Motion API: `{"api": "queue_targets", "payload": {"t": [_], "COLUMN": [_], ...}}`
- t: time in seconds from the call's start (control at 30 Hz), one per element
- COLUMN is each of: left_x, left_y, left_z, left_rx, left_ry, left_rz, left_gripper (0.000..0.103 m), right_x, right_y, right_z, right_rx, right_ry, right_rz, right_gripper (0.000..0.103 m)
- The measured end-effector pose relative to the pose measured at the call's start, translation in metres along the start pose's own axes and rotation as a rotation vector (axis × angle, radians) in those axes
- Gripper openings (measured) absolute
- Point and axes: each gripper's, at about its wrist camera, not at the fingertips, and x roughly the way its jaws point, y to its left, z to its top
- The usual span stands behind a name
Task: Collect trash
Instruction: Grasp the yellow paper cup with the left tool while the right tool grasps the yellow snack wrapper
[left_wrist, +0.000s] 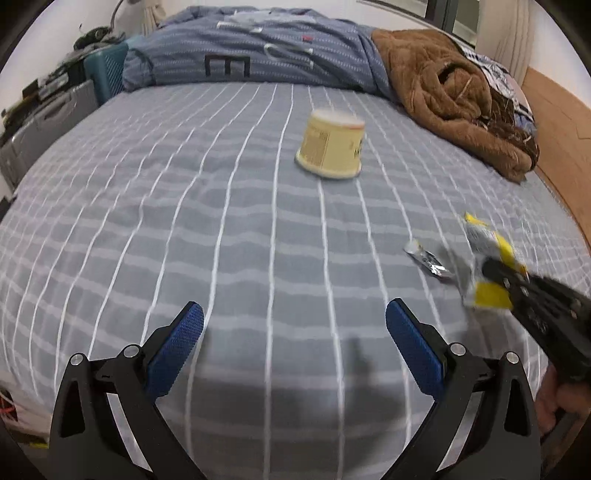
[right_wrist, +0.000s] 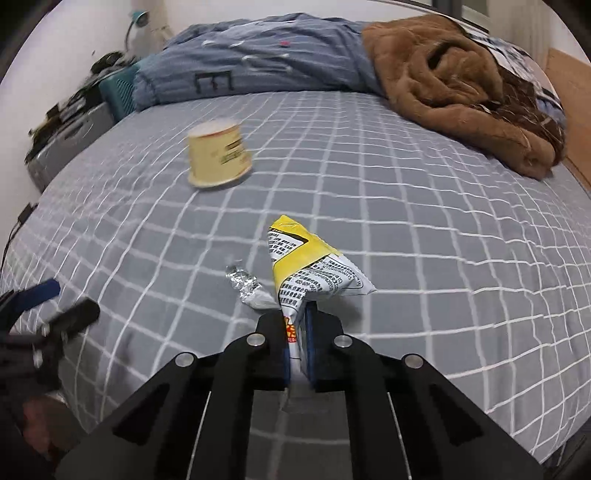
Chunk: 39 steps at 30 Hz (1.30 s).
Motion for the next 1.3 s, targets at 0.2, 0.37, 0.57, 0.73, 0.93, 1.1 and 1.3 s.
{"api": "queue_targets", "payload": {"t": [0.2, 0.37, 0.57, 0.73, 0.93, 1.1, 1.3], "left_x": [0.036, 0.076, 0.111, 0.130, 0.136, 0.143, 0.159], "left_y": [-0.020, -0.036, -0.043, -0.044, -0.045, -0.048, -0.055], "left_z": [0.043, 0.081, 0.108, 0.120, 0.134, 0.143, 0.145], "left_rx": [0.020, 0.012, -0.013, -0.033, -0.052, -0.047, -0.005], "left_ry": [-0.039, -0.039, -0.030, -0.027, -0.060, -0.078, -0.069], "left_rz": [0.003, 0.037, 0.029, 0.035, 0.039, 0.050, 0.094], "left_gripper": [0.097, 0.097, 0.097, 0.097, 0.097, 0.096, 0.076], "right_x": [0.002, 0.008, 0.018, 0.026, 0.034, 0.039, 0.041], "right_y": [-0.040, -0.057, -0.076, -0.080, -0.083, -0.089, -0.090], "right_z": [0.024, 0.037, 0.038, 0.038, 0.035, 0.033, 0.031], "right_rx": [0.056, 0.055, 0.100, 0.115, 0.127, 0.149, 0.145], "right_ry": [-0.040, -0.057, -0.045, -0.044, -0.031, -0.023, -0.027], "right_rz": [0.001, -0.011, 0.006, 0.017, 0.026, 0.031, 0.015], "right_gripper": [0.006, 0.006, 0.006, 0.006, 0.006, 0.006, 0.006]}}
